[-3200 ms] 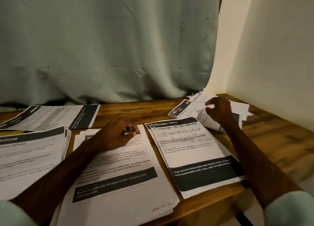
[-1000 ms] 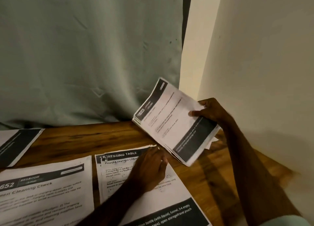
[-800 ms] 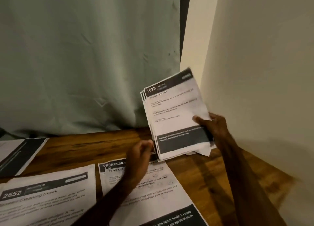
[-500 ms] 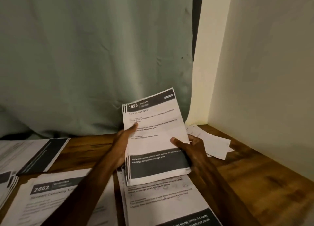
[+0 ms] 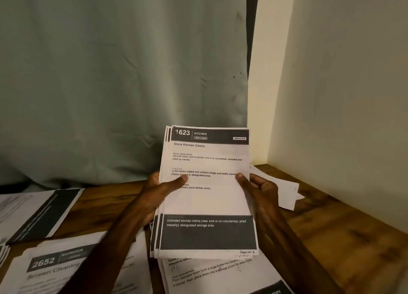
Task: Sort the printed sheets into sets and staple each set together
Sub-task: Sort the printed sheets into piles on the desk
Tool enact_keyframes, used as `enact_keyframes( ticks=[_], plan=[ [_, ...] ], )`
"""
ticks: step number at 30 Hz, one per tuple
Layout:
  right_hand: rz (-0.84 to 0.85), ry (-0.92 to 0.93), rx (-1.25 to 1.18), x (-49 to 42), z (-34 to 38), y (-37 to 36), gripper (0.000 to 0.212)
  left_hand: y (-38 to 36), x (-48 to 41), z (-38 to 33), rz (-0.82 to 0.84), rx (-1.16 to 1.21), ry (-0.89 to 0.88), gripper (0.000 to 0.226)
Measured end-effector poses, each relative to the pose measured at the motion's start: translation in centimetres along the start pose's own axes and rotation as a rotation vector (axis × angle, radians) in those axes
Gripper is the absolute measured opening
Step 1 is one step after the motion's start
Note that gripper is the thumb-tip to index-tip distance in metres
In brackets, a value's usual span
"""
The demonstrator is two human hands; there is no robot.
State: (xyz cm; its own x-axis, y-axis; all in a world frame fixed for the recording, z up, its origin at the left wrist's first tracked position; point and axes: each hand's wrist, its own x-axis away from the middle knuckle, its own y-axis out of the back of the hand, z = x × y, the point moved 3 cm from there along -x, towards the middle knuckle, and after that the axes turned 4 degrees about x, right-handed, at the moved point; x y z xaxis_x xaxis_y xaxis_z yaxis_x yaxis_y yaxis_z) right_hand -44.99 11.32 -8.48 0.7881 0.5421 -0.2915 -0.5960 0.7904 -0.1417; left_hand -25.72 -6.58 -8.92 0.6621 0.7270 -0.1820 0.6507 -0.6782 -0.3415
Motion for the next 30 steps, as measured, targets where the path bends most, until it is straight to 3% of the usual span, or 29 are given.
enact_keyframes(
  ticks=[11,16,30],
  plan=[
    [0.08,-0.007,-0.161,1.0,0.3,-0.2,0.015,0.1,-0.4,-1.0,-0.001,-0.001,-0.044,0.059],
    [0.099,-0.016,-0.187,0.9,0.3,-0.1,0.023,-0.2,-0.4,-1.1,0.016,0.007,-0.043,0.033],
    [0.068,-0.002,-0.153,1.5,0.6,0.0,0.026,-0.5,-0.1,-0.9,0.005,-0.055,-0.077,0.018]
  ],
)
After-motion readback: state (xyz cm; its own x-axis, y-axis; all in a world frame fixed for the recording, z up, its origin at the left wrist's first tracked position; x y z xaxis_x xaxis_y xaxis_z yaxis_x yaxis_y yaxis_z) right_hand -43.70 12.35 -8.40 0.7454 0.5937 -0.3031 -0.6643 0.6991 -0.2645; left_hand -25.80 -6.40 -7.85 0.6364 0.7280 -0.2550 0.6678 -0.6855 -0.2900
